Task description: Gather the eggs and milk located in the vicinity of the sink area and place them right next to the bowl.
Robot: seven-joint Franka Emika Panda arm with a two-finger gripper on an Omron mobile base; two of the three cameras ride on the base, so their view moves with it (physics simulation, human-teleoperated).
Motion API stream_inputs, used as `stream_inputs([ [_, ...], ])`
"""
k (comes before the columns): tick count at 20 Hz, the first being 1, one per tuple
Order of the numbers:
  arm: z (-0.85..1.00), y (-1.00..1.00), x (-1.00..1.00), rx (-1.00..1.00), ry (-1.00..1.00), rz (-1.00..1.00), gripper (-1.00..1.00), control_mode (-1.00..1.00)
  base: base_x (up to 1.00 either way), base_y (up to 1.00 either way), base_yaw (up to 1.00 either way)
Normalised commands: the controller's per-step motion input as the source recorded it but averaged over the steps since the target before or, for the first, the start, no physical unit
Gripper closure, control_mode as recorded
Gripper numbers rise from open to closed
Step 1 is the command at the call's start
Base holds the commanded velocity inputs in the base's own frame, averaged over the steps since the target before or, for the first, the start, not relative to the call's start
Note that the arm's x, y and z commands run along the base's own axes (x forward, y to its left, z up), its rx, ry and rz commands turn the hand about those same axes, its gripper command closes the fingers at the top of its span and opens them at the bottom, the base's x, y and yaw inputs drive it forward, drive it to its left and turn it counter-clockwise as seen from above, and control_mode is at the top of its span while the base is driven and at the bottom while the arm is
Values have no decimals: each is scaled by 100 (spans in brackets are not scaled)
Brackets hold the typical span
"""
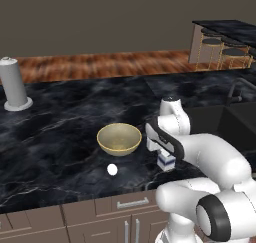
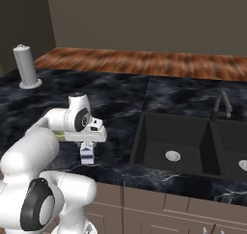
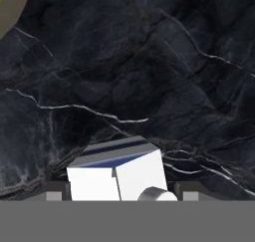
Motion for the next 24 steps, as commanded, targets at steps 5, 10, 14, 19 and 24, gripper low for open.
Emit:
stream_inputs([
  [5, 26, 2, 30, -3, 1, 11, 100, -100, 0, 0, 0],
  [10, 7, 7, 50, -13, 12, 20, 100, -100, 0, 0, 0],
  [14, 4, 1, 65, -2, 0, 30, 100, -100, 0, 0, 0],
  [19, 0, 2, 50, 8, -9, 32, 100, -100, 0, 0, 0],
  [24, -1, 10, 48, 1, -2, 31, 100, -100, 0, 0, 0],
])
